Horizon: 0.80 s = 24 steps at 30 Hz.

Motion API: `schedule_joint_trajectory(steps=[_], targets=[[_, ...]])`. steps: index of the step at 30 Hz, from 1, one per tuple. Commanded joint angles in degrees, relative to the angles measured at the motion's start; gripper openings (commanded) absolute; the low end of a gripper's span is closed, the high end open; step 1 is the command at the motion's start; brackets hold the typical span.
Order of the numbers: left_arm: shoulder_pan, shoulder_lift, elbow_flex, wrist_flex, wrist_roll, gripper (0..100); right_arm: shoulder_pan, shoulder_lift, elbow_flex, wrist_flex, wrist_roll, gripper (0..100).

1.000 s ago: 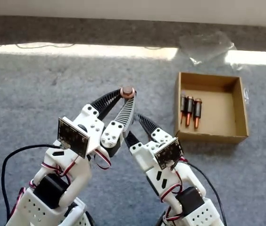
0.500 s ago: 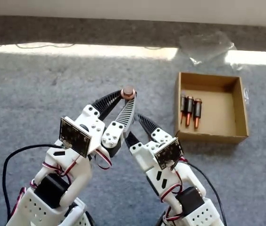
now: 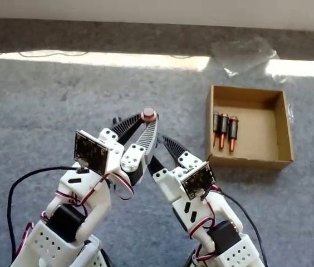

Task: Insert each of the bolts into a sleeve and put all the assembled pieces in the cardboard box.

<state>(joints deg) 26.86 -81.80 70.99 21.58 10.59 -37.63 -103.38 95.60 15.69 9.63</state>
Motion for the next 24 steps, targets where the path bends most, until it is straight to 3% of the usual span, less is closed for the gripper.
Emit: schedule_joint_trajectory(steps=[1,20,24], targets=[[-1.01,-0.84,1.45,-1.41,0.35,1,-0.40,-1.27,7.60,0.04,0.79,0.5],[3.30,-0.92,5.67,-1.41,-0.09,1,-0.40,-1.27,7.60,0.04,0.88,0.5],[0.22,-0.84,5.76,-1.41,0.00,9,-0.40,-1.27,7.60,0.04,0.88,0.5]])
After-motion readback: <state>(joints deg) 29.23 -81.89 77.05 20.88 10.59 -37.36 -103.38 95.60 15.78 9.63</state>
